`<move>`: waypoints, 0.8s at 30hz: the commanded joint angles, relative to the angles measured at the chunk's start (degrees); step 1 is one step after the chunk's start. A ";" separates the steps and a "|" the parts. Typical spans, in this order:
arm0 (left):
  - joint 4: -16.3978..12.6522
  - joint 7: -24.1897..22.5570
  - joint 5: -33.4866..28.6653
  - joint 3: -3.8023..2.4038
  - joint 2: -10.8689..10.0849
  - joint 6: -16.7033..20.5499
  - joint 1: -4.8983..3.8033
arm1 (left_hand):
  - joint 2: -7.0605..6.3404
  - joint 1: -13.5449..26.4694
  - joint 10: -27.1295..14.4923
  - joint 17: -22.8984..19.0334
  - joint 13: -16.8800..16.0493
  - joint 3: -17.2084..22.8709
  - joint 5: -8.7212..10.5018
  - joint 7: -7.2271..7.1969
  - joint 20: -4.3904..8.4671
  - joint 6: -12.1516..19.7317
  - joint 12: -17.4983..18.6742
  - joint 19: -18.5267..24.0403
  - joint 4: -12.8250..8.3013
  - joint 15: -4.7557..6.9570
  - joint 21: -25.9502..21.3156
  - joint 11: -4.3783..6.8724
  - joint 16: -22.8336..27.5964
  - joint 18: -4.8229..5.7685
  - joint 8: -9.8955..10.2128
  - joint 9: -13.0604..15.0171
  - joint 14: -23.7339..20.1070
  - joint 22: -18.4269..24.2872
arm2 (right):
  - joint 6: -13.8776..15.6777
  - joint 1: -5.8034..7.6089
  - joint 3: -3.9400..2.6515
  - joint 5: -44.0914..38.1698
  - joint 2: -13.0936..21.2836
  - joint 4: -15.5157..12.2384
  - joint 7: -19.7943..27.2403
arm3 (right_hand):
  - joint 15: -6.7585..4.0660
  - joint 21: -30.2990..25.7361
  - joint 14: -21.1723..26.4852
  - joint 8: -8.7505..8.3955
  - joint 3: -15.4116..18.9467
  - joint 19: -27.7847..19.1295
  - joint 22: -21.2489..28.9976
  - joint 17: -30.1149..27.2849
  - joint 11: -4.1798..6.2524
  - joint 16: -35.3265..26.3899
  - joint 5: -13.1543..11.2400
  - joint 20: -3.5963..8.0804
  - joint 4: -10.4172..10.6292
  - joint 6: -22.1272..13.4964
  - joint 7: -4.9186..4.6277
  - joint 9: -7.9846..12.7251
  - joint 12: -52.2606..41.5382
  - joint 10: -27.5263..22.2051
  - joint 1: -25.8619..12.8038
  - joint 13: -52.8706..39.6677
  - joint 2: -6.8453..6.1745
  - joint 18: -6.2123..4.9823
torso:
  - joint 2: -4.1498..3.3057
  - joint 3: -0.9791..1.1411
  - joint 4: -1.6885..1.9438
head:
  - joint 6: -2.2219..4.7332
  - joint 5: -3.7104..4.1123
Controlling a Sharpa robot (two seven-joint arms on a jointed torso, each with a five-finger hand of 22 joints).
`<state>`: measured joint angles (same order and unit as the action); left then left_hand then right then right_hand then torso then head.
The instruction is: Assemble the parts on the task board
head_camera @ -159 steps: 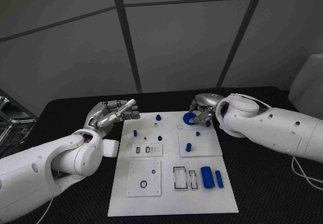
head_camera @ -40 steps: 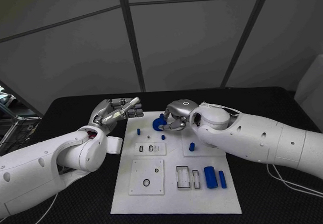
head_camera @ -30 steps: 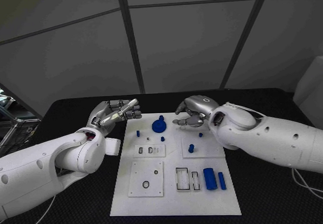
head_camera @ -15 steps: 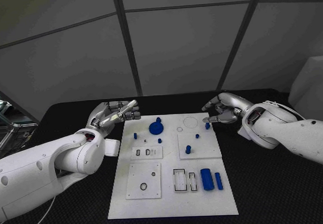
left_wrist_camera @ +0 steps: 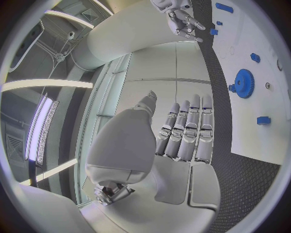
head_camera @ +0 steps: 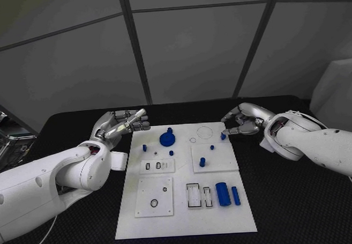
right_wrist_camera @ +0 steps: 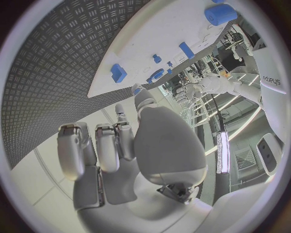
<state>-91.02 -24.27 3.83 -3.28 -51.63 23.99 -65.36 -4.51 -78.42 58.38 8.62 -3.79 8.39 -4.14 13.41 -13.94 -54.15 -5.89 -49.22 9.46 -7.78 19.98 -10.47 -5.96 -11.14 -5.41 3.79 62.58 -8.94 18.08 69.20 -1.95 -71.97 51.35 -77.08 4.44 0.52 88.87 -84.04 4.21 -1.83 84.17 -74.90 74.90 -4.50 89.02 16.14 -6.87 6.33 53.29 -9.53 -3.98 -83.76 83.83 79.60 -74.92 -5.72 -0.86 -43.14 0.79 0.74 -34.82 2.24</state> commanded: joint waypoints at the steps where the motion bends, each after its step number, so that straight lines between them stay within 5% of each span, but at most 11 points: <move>1: 0.01 -0.22 0.28 -0.06 0.08 -0.71 -0.06 | 0.75 -0.01 0.35 0.06 -0.06 0.11 0.30 0.27 -0.08 -0.32 0.31 0.37 -0.34 0.01 -0.20 -0.01 0.40 0.78 0.19 0.02 -0.13 0.08 | -1.16 -0.22 -0.04 0.31 -0.30 0.54 1.49 | 0.03 -0.23 -5.37 -0.14 0.04 3.80 -12.85 12.65 -0.12 -0.16 -0.07 -0.06 -0.47 -0.21 0.07 -0.04 0.26 0.78 0.63 -8.65 0.33 0.24 | -0.03 -0.09 0.08 | -0.18 0.15; 24: 0.13 -0.25 0.28 -0.06 -0.01 -0.57 -0.05 | 0.80 -0.07 0.43 0.10 -0.07 0.10 0.30 0.23 -0.09 -0.38 0.32 0.39 -0.45 0.03 -0.17 0.03 0.44 0.77 0.20 0.03 -0.05 0.08 | -2.64 -1.38 -0.04 -0.59 -1.41 2.51 1.16 | 0.11 -0.09 -5.43 0.84 0.09 4.03 -13.11 12.88 -0.18 -0.06 0.25 -0.16 -0.68 1.70 0.01 -0.45 -0.07 1.07 0.95 -8.99 1.13 0.30 | 0.04 -0.15 0.03 | -0.43 0.05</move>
<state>-90.85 -24.27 3.83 -3.28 -51.65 23.96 -65.34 -4.28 -78.65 58.38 8.67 -3.78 8.54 -4.14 13.62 -13.94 -54.36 -5.89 -49.22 9.31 -7.78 19.98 -10.47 -5.77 -11.15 -5.41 3.79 62.58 -8.95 16.29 67.75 -1.94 -72.27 50.01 -74.57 5.08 0.52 88.88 -84.04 4.73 -1.86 84.17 -74.90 74.92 -4.50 89.01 16.14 -6.87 5.99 54.70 -9.49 -4.37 -83.76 83.83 80.38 -74.92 -4.94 -0.87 -43.11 0.64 0.76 -35.32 2.28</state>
